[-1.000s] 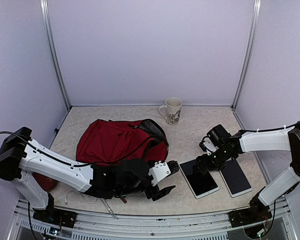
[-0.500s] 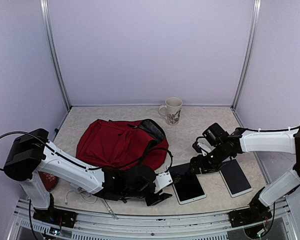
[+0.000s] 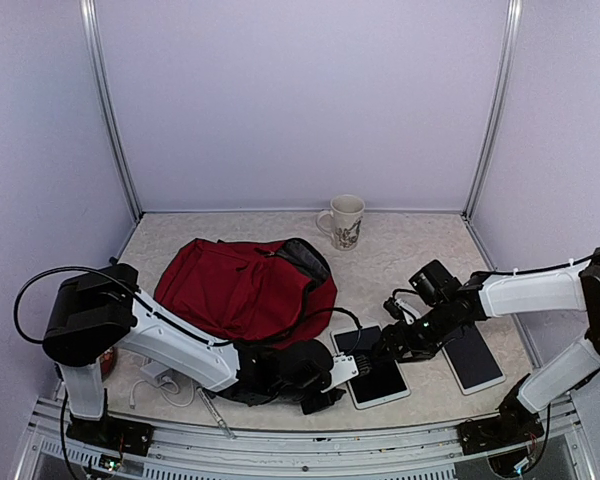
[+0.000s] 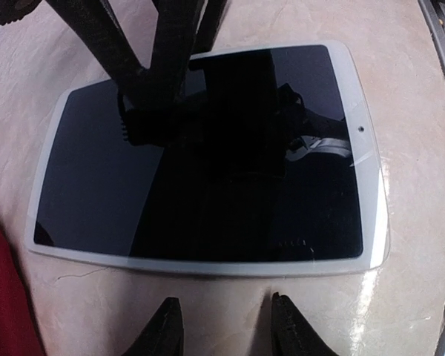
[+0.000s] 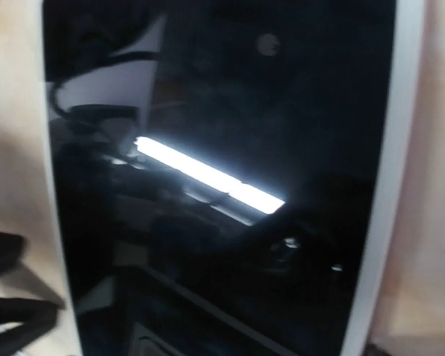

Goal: Pack the student bag
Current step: Pick up the iPad from the center of the board.

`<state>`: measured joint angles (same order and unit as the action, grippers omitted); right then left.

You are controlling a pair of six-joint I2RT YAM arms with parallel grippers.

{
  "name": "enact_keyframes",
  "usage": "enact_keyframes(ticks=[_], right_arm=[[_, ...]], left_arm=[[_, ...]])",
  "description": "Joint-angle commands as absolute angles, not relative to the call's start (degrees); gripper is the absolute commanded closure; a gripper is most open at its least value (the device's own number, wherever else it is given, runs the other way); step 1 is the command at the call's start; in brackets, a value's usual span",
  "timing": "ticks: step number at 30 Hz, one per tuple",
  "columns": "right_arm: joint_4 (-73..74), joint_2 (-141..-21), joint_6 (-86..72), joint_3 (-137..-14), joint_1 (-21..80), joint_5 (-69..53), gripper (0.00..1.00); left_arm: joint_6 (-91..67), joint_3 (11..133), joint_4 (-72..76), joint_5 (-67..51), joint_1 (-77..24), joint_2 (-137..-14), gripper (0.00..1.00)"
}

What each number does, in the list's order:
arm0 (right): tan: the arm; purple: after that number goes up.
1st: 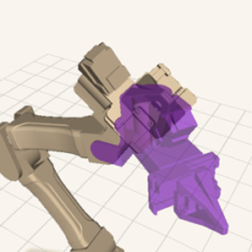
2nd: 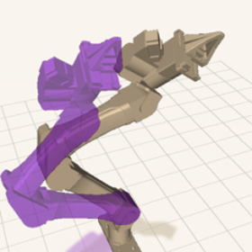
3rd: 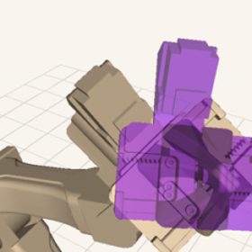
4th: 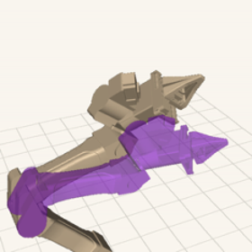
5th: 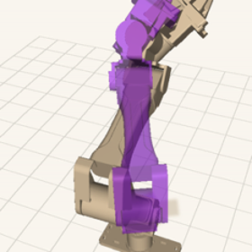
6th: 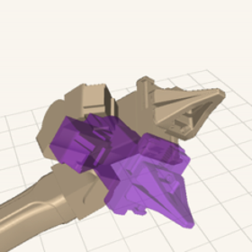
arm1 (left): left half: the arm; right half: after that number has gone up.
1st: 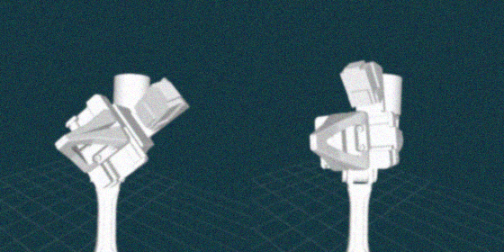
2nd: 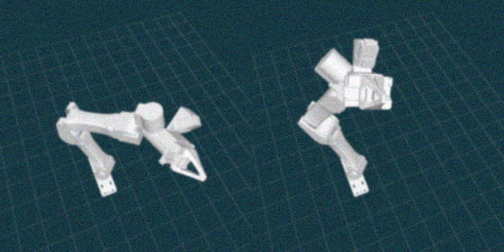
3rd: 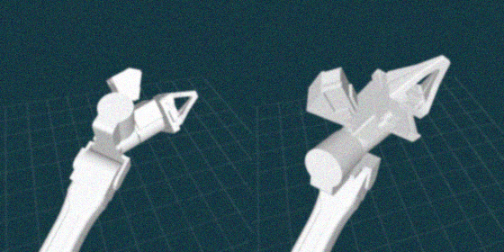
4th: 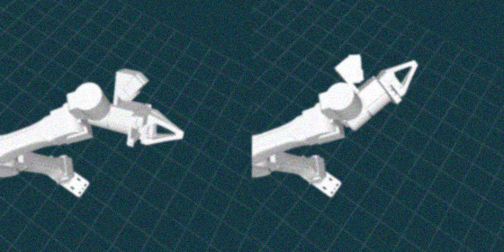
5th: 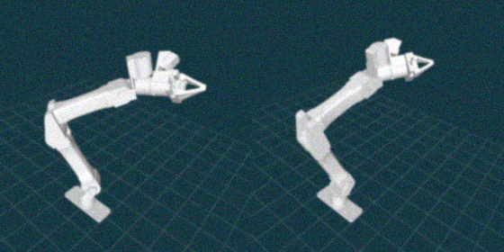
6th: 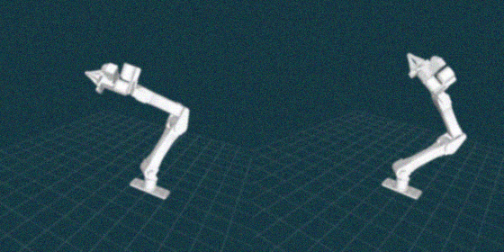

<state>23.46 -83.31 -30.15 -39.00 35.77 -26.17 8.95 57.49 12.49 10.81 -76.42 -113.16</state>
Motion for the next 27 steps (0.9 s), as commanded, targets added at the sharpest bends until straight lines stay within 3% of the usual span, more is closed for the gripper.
enact_keyframes(ticks=[1,13,27], right_arm=[[16.62,-84.86,-32.81,-35.56,35.51,-34.12,0.20],[-10.47,-80.49,-47.77,-28.14,36.78,-48.52,0.25],[-2.06,-73.48,-46.40,-27.60,39.26,-53.12,0.36]], left_arm=[[9.20,57.18,13.37,9.46,-75.39,-115.77,0.61],[7.76,55.24,17.65,6.19,-73.77,-120.93,0.61],[8.27,52.73,18.66,7.16,-72.42,-119.90,0.61]])
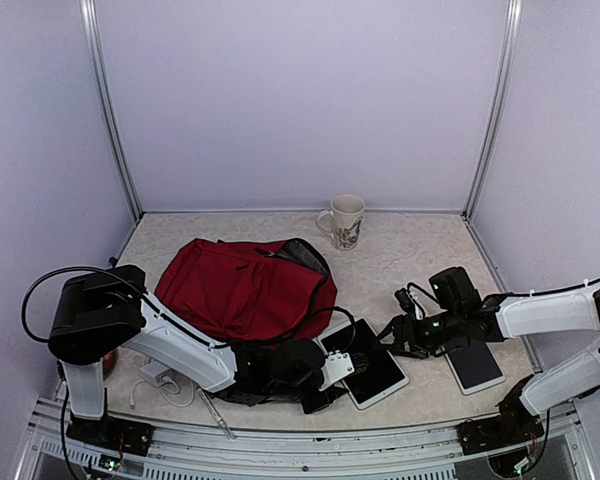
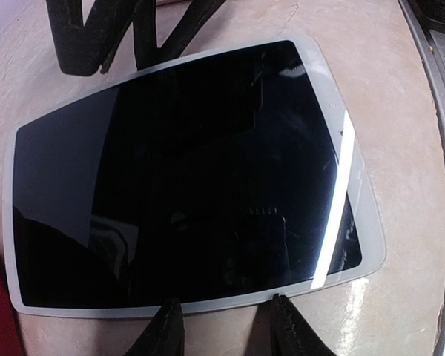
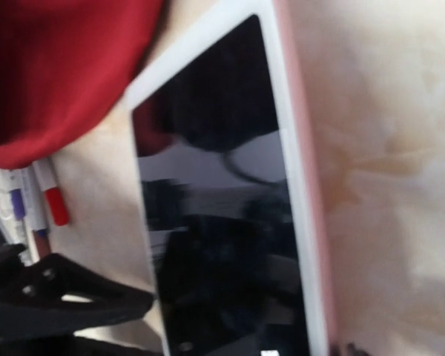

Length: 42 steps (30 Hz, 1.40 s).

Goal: Pack the student bag
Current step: Pick up the iPad from the center of the board.

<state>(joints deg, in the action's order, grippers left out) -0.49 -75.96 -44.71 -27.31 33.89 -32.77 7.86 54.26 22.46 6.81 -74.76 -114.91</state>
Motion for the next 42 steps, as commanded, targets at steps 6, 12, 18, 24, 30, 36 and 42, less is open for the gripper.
enact_keyframes(ticks=[6,12,18,24,30,36,42], right_arm=[[1.08,-74.08,-45.62,-27.16,39.56,-50.26,0.38],[-5.79,-76.90,-51.17,-24.64,43.88,-49.63,0.41],[-1.70,-81.38,-49.10,-26.06,45.86,-46.93,0.38],[11.61,-83.79,-41.71,-31.78,46.31,-43.38,0.35],[2.03,-75.25,-45.53,-31.04,46.75,-53.50,0.34],[-1.10,-72.53,-48.30,-31.38,46.75,-52.41,0.35],[-8.06,-72.08,-54.06,-30.28,47.34,-52.40,0.35]], left_arm=[[8.30,52.38,19.02,7.23,-72.09,-120.05,0.61],[8.30,52.44,19.52,7.27,-71.97,-120.44,0.60],[8.04,52.35,19.93,7.26,-71.69,-121.29,0.60],[8.35,51.52,19.79,7.35,-71.27,-120.87,0.60],[6.46,49.37,22.24,4.98,-69.72,-118.99,0.58],[4.16,48.42,25.70,1.98,-67.80,-117.08,0.51],[4.81,50.33,24.77,3.71,-67.79,-119.82,0.48]])
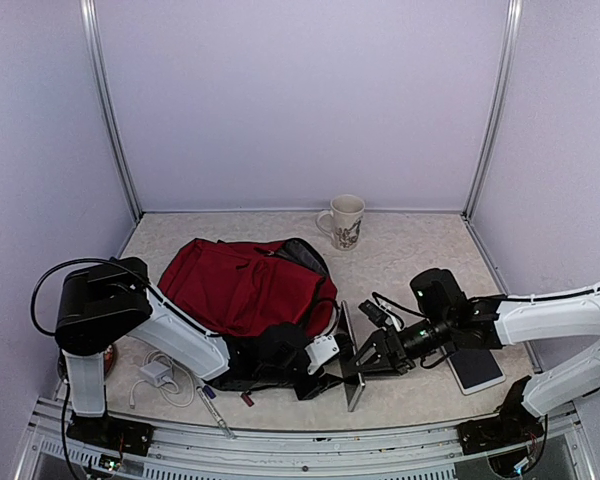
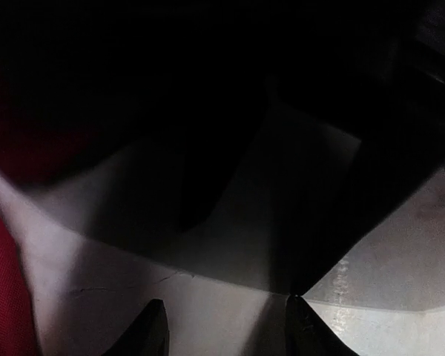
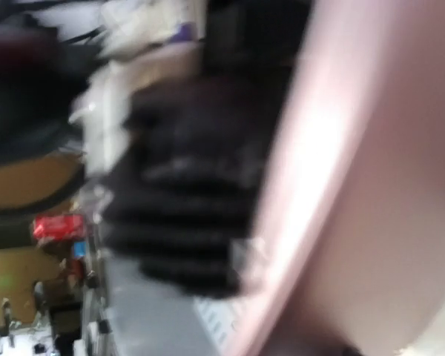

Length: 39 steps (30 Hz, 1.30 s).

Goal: Pack the student bag
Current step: Pick up the iPad from the center of the board.

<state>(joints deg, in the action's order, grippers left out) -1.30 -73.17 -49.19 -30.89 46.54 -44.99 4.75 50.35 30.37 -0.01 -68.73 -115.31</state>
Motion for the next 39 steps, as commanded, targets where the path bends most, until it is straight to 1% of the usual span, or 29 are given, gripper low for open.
enact_keyframes(ticks=[1,3,7,10,12,14,20,26,28,29,34,36,37,39], right_arm=[[-6.96,-72.18,-54.13,-30.43,47.37,-51.29,0.35],[-2.01,-72.69,-52.44,-31.27,47.37,-47.71,0.37],[10.93,-73.83,-48.67,-34.14,47.29,-35.10,0.38],[13.59,-73.80,-48.16,-35.71,47.29,-31.60,0.38],[14.67,-73.73,-48.28,-36.81,47.29,-29.72,0.40],[16.56,-73.83,-47.73,-37.70,47.29,-27.55,0.45],[18.68,-72.25,-46.98,-38.16,47.29,-24.87,0.66],[17.52,-71.20,-45.64,-38.38,47.22,-26.06,0.86],[18.56,-71.00,-44.30,-39.26,47.10,-26.15,0.95],[19.60,-70.83,-43.44,-39.93,46.99,-25.85,1.00],[28.65,-69.31,-34.85,-46.23,46.75,-24.78,1.00],[32.87,-68.46,-29.46,-49.96,46.74,-26.02,1.00],[35.05,-68.08,-26.16,-51.85,46.83,-26.96,1.00],[39.63,-67.64,-19.26,-56.40,46.91,-29.29,1.00]], left_arm=[[4.75,50.48,24.78,3.79,-67.78,-120.07,0.47],[4.47,50.56,25.00,3.84,-67.75,-120.19,0.47],[3.88,49.81,25.74,3.60,-67.76,-119.48,0.47],[4.09,49.72,25.61,3.60,-67.76,-119.35,0.47],[4.29,50.03,25.48,3.84,-67.76,-119.36,0.47],[4.28,50.22,25.42,3.79,-67.72,-119.36,0.47],[2.55,48.89,27.59,2.18,-66.88,-117.39,0.47],[2.45,47.31,29.29,0.50,-65.94,-112.73,0.45],[2.68,47.01,29.18,0.05,-65.84,-110.83,0.43],[2.72,46.70,29.32,-0.28,-65.75,-109.56,0.41],[2.28,44.68,29.42,-5.00,-64.59,-99.90,0.18],[2.00,45.13,27.02,-9.75,-63.45,-95.38,0.13],[1.76,45.81,25.35,-12.00,-62.74,-93.27,0.03],[1.91,47.45,20.87,-15.79,-61.61,-89.31,0.01]])
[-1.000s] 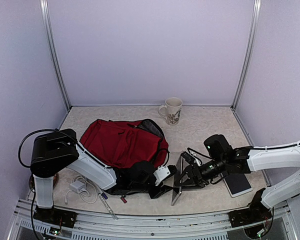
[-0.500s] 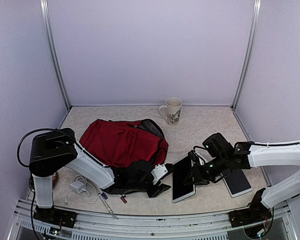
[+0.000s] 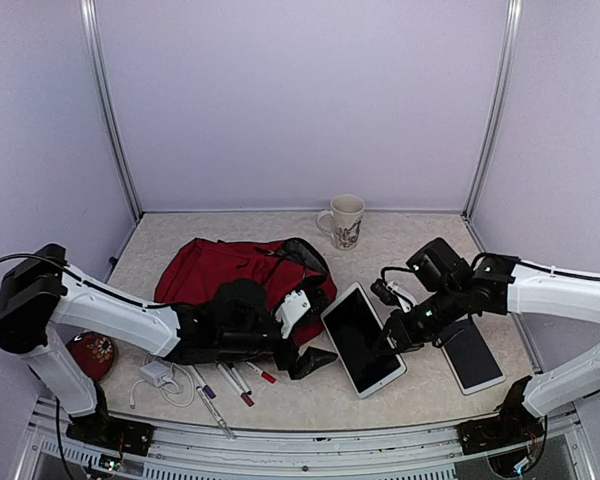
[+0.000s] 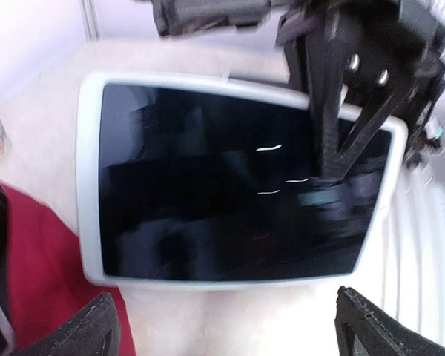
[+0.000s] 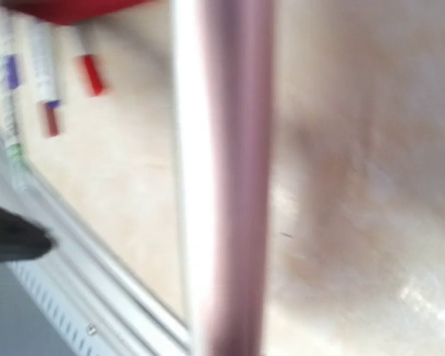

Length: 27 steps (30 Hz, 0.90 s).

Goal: Pack the student bag
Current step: Pick up the iPad from the center of the board, then pass from the right arm to the left

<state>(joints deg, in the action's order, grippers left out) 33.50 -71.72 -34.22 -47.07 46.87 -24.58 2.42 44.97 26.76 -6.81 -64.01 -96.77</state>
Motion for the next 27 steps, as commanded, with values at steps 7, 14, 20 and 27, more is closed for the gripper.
enact_keyframes(ticks=[7,14,20,27], right_arm=[[45.96,-65.58,-2.67,-67.67,50.69,-33.15,1.00],[51.57,-67.58,10.64,-73.87,54.15,-29.76,1.00],[52.30,-68.06,15.66,-75.30,54.34,-28.76,1.00],[51.07,-69.48,17.58,-76.39,54.39,-30.22,1.00]], left_arm=[[7.70,54.14,5.08,-21.14,-60.64,-79.29,0.01],[8.63,57.12,-1.78,-21.44,-60.24,-74.89,0.08],[8.84,57.58,-4.73,-28.46,-57.27,-69.00,0.09],[8.18,58.81,-7.11,-26.64,-56.56,-70.95,0.09]])
